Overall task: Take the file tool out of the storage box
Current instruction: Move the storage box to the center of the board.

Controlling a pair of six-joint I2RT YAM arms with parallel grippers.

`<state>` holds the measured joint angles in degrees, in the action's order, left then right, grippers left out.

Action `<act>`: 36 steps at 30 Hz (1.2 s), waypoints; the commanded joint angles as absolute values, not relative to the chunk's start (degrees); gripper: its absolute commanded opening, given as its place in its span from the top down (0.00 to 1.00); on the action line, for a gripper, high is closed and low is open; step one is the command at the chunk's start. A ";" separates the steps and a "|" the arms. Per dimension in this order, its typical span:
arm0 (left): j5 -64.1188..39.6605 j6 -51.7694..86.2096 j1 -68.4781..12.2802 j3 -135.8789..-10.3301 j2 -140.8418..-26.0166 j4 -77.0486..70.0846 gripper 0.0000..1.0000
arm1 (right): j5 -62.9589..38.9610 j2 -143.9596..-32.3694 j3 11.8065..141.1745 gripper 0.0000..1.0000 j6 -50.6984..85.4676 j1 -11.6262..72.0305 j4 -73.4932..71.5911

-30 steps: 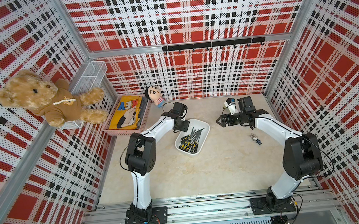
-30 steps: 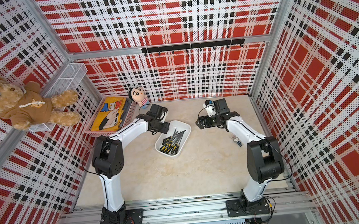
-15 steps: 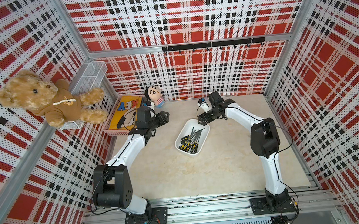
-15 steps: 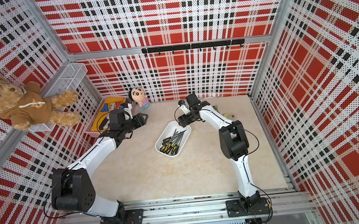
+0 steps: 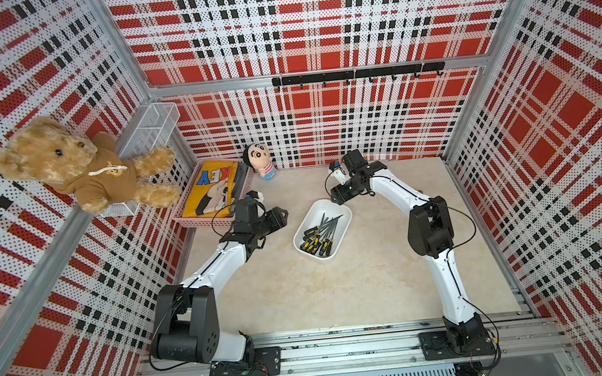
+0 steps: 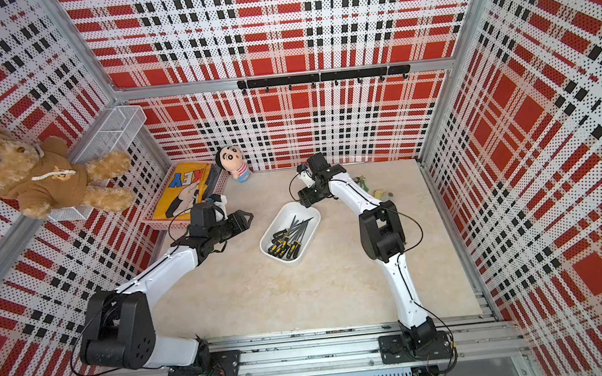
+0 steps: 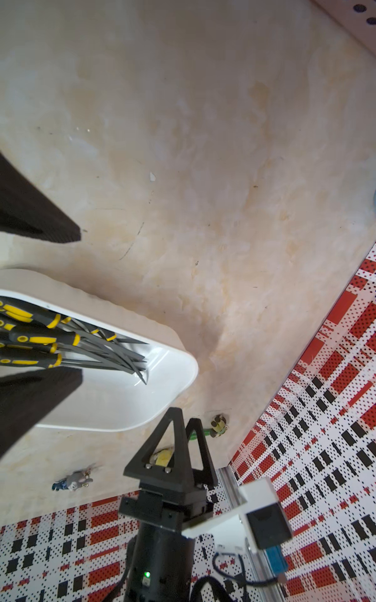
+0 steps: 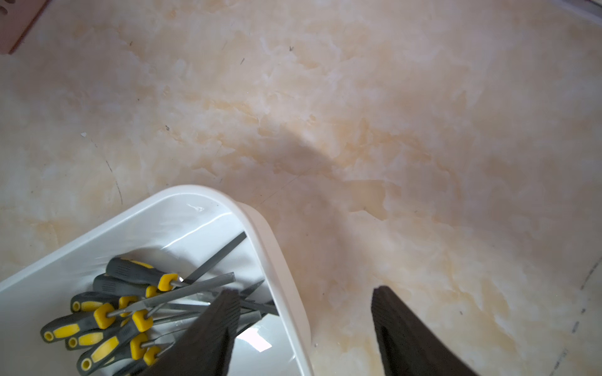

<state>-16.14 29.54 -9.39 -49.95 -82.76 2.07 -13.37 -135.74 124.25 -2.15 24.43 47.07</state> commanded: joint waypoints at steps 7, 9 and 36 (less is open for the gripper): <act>-15.64 29.81 -10.28 -49.94 -82.88 -0.25 0.33 | -13.95 -138.76 125.32 0.33 -2.98 26.84 48.39; -15.47 29.88 -10.61 -49.84 -82.93 -0.26 0.33 | -13.54 -139.96 126.30 0.39 -2.15 26.89 48.90; -4.25 39.38 -6.44 -48.53 -79.72 4.22 0.33 | -11.83 -120.36 90.84 0.95 35.73 27.14 30.28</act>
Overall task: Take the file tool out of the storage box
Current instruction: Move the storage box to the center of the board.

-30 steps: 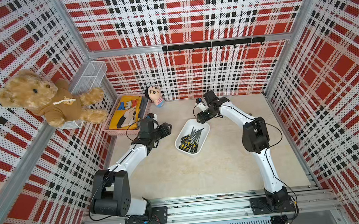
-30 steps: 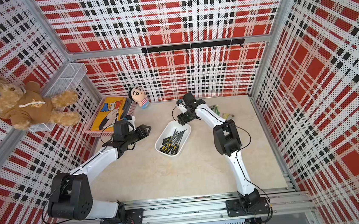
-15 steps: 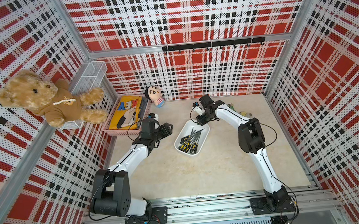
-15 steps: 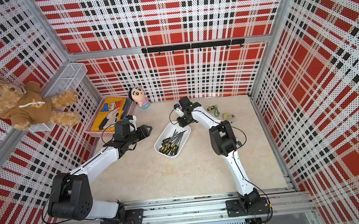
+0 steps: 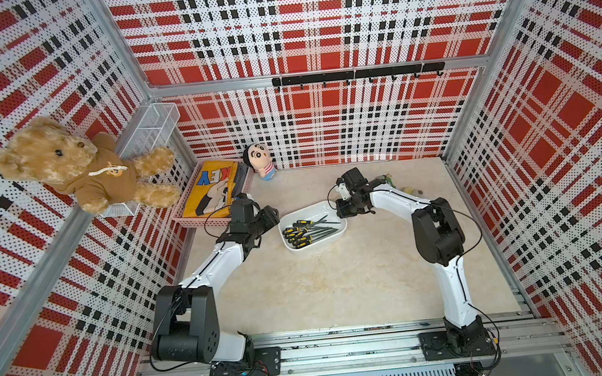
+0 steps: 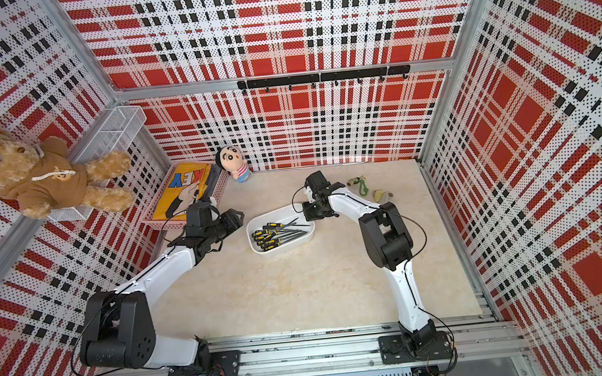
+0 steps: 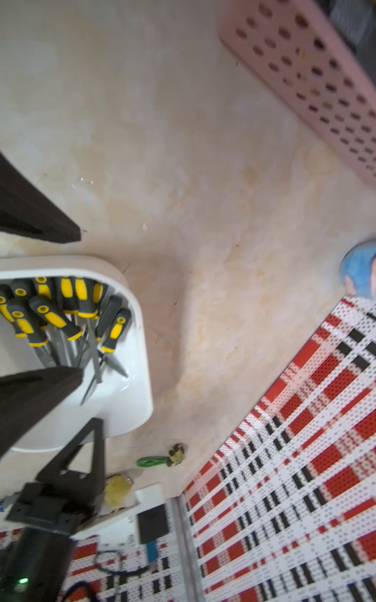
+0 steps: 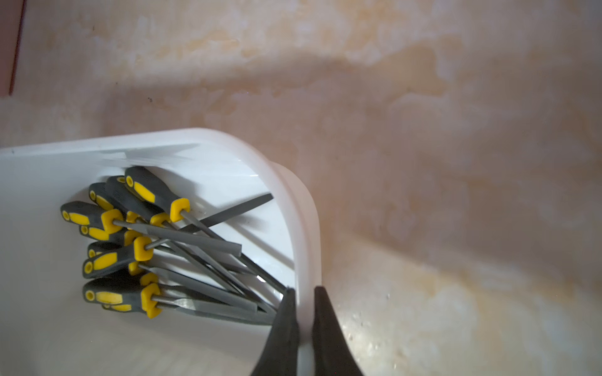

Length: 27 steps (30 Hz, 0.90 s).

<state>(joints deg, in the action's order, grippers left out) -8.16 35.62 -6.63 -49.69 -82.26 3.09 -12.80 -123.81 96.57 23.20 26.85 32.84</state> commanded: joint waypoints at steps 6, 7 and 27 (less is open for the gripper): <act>0.25 44.54 -10.20 -46.76 -79.39 5.32 0.33 | -10.42 -114.58 81.56 0.43 43.75 27.86 23.43; 1.10 45.55 -11.41 -46.62 -79.24 5.94 0.33 | -9.52 -113.45 81.06 0.36 43.72 27.86 23.01; 16.61 101.68 -37.72 -31.30 -68.65 -3.83 0.19 | -8.84 -111.56 91.45 0.17 25.17 23.20 30.50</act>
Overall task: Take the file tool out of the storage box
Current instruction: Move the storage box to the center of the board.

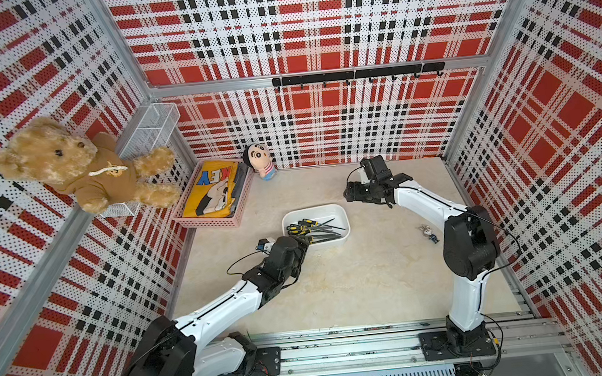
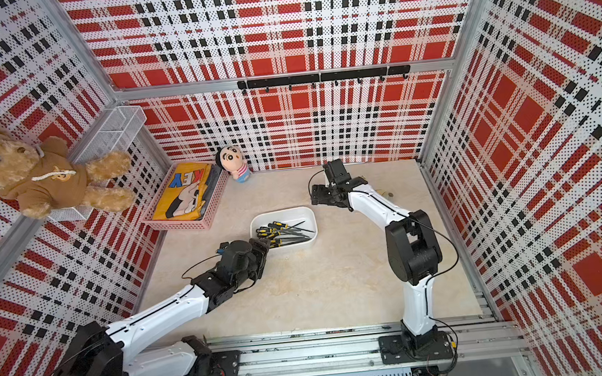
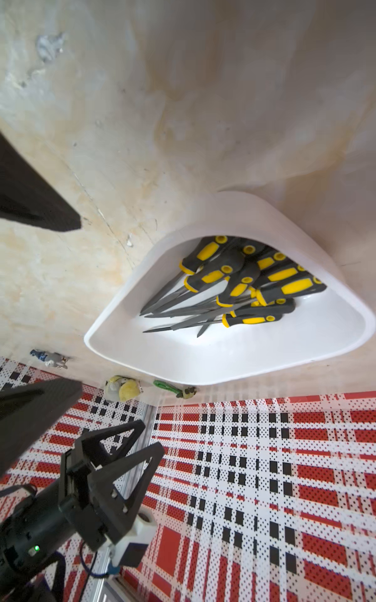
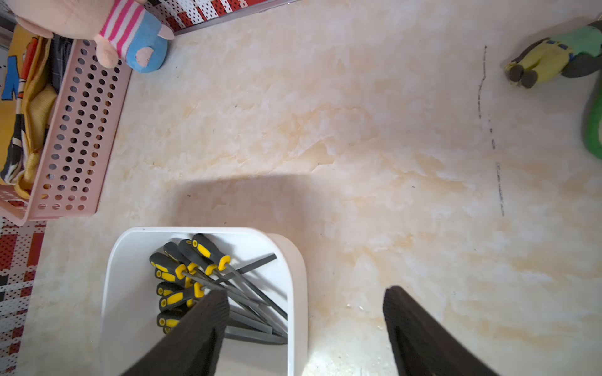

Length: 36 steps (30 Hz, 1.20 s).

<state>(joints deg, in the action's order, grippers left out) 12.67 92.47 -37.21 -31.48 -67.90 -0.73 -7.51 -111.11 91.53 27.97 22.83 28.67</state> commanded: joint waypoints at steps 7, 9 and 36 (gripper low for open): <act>11.79 102.07 -35.51 -35.45 -79.96 -10.40 0.20 | -11.03 -111.42 89.10 0.16 24.78 23.17 29.27; 11.05 102.92 -35.68 -36.59 -82.38 -11.26 0.23 | -11.33 -111.53 89.03 0.16 24.62 23.12 29.46; 1.85 103.89 -35.14 -40.83 -96.33 -17.06 0.71 | -14.85 -110.58 85.02 0.14 22.20 21.01 29.44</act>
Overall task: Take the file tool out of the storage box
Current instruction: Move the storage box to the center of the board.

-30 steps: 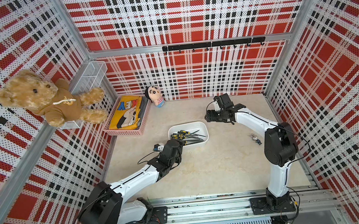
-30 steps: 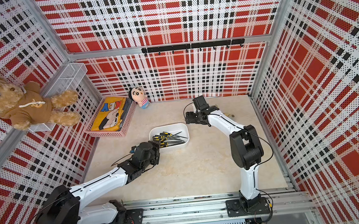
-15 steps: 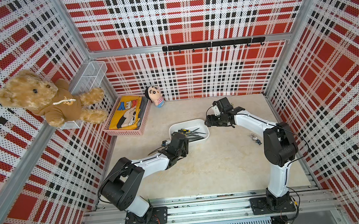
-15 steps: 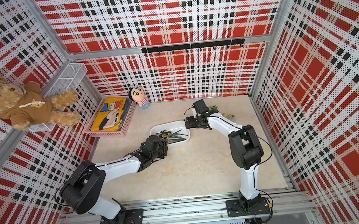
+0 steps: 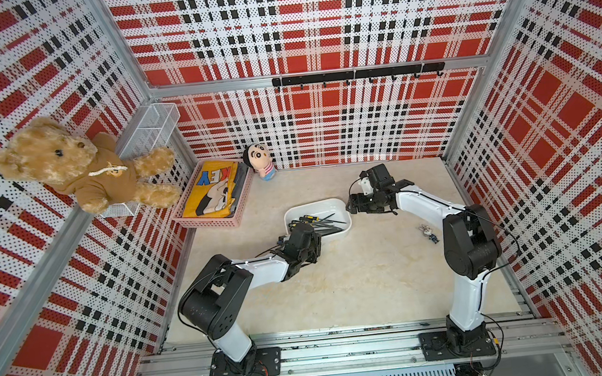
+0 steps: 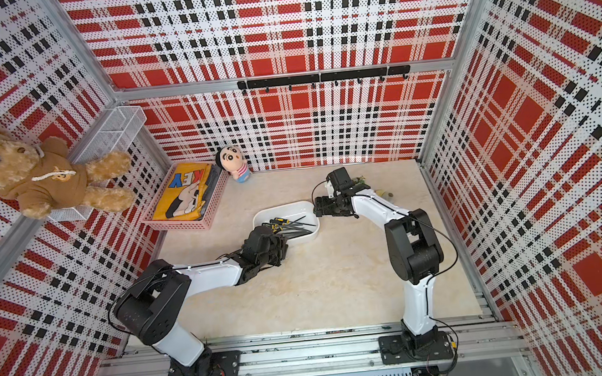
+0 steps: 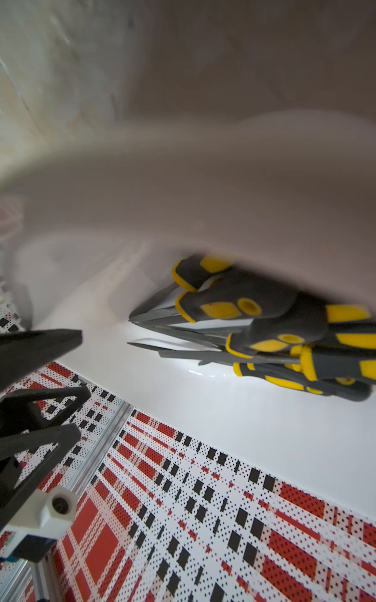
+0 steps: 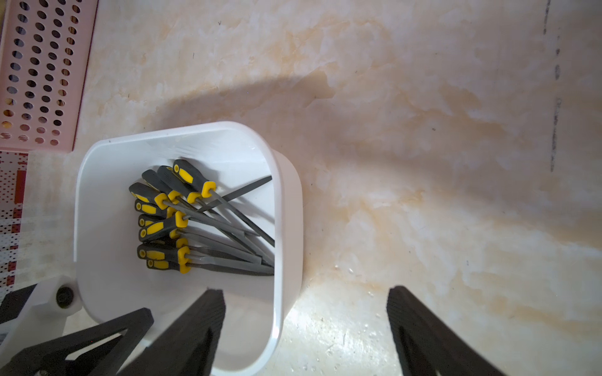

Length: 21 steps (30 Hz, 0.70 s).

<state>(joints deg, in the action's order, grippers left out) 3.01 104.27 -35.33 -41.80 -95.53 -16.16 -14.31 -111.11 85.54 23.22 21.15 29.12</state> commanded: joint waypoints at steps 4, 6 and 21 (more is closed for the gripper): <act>1.20 103.56 -34.56 -39.61 -96.25 -17.58 0.74 | -14.52 -110.57 85.25 0.14 21.79 21.01 29.84; 1.08 103.07 -34.22 -38.82 -95.91 -17.58 0.75 | -14.50 -110.52 85.34 0.13 21.62 21.03 29.94; -4.28 86.85 -26.13 -40.57 -93.60 -6.72 0.94 | -15.21 -111.54 88.51 0.12 20.41 21.04 31.76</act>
